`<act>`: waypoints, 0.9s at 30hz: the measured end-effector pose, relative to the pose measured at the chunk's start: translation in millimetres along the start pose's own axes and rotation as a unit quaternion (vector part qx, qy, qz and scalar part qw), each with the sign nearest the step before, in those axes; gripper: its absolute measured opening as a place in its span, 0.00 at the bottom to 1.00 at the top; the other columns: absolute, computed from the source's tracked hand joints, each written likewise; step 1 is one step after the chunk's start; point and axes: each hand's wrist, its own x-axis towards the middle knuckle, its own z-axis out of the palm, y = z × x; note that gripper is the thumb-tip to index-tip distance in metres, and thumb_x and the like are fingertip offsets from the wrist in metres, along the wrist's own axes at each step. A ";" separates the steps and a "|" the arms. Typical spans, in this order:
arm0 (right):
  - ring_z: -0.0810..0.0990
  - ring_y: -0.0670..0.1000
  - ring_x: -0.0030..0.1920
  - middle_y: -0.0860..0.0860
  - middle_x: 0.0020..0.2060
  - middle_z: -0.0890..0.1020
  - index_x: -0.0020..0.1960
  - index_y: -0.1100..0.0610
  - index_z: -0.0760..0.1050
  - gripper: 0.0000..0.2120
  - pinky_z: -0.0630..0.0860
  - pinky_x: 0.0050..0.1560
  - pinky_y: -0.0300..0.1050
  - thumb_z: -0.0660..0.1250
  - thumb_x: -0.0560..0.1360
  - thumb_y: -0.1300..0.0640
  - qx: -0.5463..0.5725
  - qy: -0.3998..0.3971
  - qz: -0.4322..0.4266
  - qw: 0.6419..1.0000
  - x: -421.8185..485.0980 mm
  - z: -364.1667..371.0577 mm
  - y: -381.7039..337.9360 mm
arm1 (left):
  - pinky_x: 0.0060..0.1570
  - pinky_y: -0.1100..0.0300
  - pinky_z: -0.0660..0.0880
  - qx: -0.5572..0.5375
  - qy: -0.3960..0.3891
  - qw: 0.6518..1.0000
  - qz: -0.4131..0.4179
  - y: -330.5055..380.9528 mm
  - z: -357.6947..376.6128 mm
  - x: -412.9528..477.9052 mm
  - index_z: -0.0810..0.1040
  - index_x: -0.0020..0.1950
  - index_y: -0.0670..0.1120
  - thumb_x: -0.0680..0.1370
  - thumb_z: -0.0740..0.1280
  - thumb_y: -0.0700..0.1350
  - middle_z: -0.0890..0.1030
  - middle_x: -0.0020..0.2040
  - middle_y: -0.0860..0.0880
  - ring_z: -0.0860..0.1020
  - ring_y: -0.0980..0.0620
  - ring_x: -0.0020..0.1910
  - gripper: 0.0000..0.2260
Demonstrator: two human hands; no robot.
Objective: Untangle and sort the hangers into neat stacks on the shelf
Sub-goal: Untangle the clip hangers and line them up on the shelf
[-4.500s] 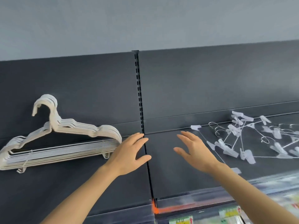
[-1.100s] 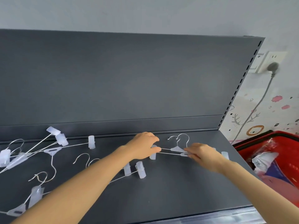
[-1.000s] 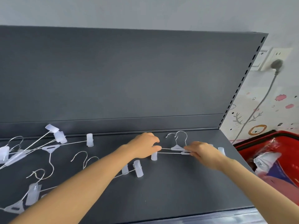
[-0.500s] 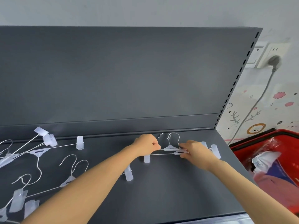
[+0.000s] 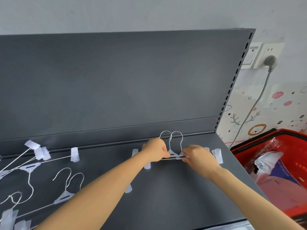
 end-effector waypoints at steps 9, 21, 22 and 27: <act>0.74 0.51 0.27 0.46 0.21 0.72 0.25 0.50 0.72 0.15 0.72 0.36 0.43 0.80 0.54 0.52 -0.149 0.032 0.003 0.988 0.0 4.0 3.7 | 0.35 0.59 0.66 -0.023 0.006 1.000 -0.012 -5.8 -2.6 2.9 0.72 0.24 0.45 0.69 0.71 0.45 0.71 0.25 0.52 0.67 0.50 0.29 0.15; 0.72 0.54 0.29 0.48 0.22 0.72 0.27 0.54 0.73 0.08 0.66 0.47 0.49 0.72 0.56 0.63 -0.178 0.084 -0.005 0.980 -10.8 0.6 -6.6 | 0.29 0.62 0.58 -0.039 -0.025 0.999 -0.021 -15.0 -13.0 -10.9 0.65 0.21 0.47 0.69 0.70 0.42 0.63 0.23 0.52 0.61 0.53 0.26 0.20; 0.73 0.54 0.29 0.48 0.23 0.72 0.28 0.54 0.74 0.08 0.64 0.47 0.50 0.72 0.57 0.63 -0.180 0.094 -0.004 0.979 -10.0 1.7 -6.8 | 0.29 0.61 0.57 -0.044 -0.026 0.999 -0.021 -16.9 -14.0 -12.2 0.64 0.21 0.47 0.69 0.69 0.41 0.63 0.24 0.52 0.60 0.52 0.27 0.20; 0.74 0.53 0.29 0.47 0.22 0.72 0.28 0.52 0.75 0.11 0.72 0.46 0.52 0.78 0.57 0.57 -0.175 0.062 -0.003 0.983 -8.1 4.5 -7.9 | 0.32 0.61 0.64 -0.058 -0.007 0.998 -0.026 -27.5 -13.2 -12.8 0.76 0.31 0.44 0.70 0.69 0.43 0.73 0.32 0.50 0.68 0.53 0.31 0.08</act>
